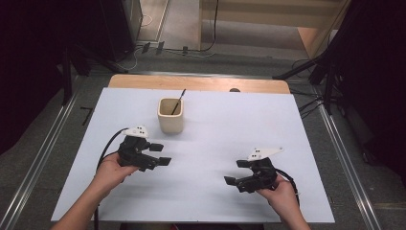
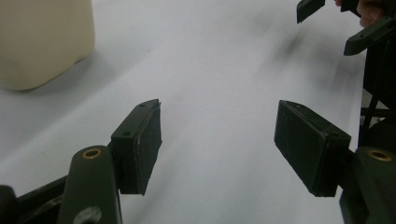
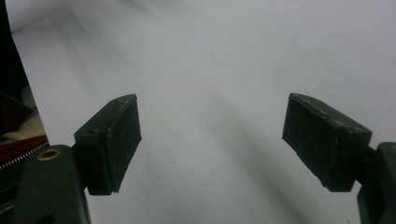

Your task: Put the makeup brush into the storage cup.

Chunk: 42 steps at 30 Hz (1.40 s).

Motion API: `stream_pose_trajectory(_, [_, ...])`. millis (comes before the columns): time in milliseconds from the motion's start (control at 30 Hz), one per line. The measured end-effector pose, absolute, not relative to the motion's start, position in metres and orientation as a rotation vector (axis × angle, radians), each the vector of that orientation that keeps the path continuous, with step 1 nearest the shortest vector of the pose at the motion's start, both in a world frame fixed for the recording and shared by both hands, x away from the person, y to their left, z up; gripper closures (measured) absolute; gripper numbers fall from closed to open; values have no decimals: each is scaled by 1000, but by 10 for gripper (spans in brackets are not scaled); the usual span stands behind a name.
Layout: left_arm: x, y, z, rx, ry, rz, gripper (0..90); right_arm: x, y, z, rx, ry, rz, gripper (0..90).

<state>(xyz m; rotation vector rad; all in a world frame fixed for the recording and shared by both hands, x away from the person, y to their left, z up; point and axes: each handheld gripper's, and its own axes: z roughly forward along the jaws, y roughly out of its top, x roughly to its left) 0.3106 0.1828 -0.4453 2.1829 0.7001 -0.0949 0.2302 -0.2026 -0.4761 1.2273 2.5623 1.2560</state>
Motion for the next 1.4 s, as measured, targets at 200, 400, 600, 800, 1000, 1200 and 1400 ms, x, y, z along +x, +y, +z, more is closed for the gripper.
stream_pose_trajectory(200, [304,184,-448,2198,692,-83,323,231,-204,-477,1218,2561,1259,202])
stream_pose_trajectory(400, [298,185,-450,2218,683,-77,323,232,-206,-477,1232,2554,1254,202])
stream_pose_trajectory(600, [292,187,-451,2227,663,-61,323,232,-208,-477,1240,2547,1251,203])
stream_pose_trajectory(800, [288,190,-452,2230,670,-52,323,233,-210,-477,1247,2545,1243,203])
stream_pose_trajectory(1000, [283,194,-452,2230,680,-51,323,234,-213,-477,1255,2529,1245,203])
stream_pose_trajectory(1200, [277,197,-452,2235,690,-39,323,235,-214,-478,1261,2528,1241,203])
stream_pose_trajectory(1400, [274,203,-453,2235,694,-16,323,236,-216,-478,1267,2527,1237,204])
